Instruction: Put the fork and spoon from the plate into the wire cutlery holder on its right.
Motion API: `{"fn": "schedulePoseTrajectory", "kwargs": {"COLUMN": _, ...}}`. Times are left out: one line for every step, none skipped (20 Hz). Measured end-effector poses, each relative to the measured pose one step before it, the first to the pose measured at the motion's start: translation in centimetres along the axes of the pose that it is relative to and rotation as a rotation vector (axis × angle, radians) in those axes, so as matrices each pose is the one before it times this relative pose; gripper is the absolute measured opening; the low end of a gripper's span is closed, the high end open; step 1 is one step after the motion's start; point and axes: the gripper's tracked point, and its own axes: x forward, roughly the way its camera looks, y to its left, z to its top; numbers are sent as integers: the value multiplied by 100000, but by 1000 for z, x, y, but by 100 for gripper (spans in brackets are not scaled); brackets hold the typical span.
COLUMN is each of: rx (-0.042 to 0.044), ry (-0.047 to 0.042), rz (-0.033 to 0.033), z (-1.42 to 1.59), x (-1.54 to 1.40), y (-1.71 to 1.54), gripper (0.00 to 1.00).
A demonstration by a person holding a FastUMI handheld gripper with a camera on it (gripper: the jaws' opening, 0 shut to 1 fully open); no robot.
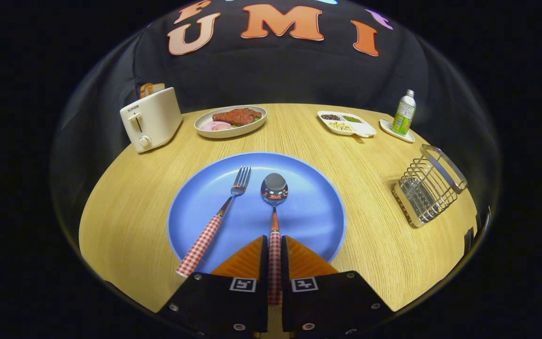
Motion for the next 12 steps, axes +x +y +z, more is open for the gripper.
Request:
{"fn": "schedulePoseTrajectory", "kwargs": {"rx": -904, "ry": 197, "rz": 599, "z": 355, "x": -271, "y": -179, "gripper": 9}}
{"fn": "schedulePoseTrajectory", "kwargs": {"rx": -707, "ry": -83, "rz": 1069, "z": 433, "x": -549, "y": -257, "gripper": 8}}
{"fn": "schedulePoseTrajectory", "kwargs": {"rx": -294, "ry": 38, "rz": 1734, "z": 606, "x": -705, "y": -256, "gripper": 7}}
{"fn": "schedulePoseTrajectory", "kwargs": {"rx": -295, "ry": 89, "rz": 1774, "z": 664, "x": -777, "y": -355, "gripper": 7}}
{"fn": "schedulePoseTrajectory", "kwargs": {"rx": -828, "ry": 445, "rz": 1644, "z": 724, "x": -868, "y": -504, "gripper": 7}}
{"fn": "schedulePoseTrajectory", "kwargs": {"rx": -1373, "ry": 977, "rz": 1711, "z": 637, "x": -940, "y": -775, "gripper": 7}}
{"fn": "schedulePoseTrajectory", "kwargs": {"rx": -1026, "ry": 1116, "rz": 1720, "z": 459, "x": -1014, "y": -777, "gripper": 7}}
{"fn": "schedulePoseTrajectory", "kwargs": {"rx": -1176, "ry": 2002, "rz": 2192, "z": 485, "x": -1168, "y": -1131, "gripper": 7}}
{"fn": "schedulePoseTrajectory", "kwargs": {"rx": -1129, "ry": 1889, "rz": 1066, "z": 319, "x": -1182, "y": -1356, "gripper": 7}}
{"fn": "schedulePoseTrajectory", "kwargs": {"rx": -1130, "ry": 1463, "rz": 189, "z": 421, "x": -1153, "y": -1637, "gripper": 7}}
{"fn": "schedulePoseTrajectory", "kwargs": {"rx": -861, "ry": 1135, "rz": -442, "z": 508, "x": -1127, "y": -1722, "gripper": 7}}
{"fn": "schedulePoseTrajectory", "kwargs": {"rx": -734, "ry": 1271, "rz": -644, "z": 331, "x": -999, "y": -1705, "gripper": 7}}
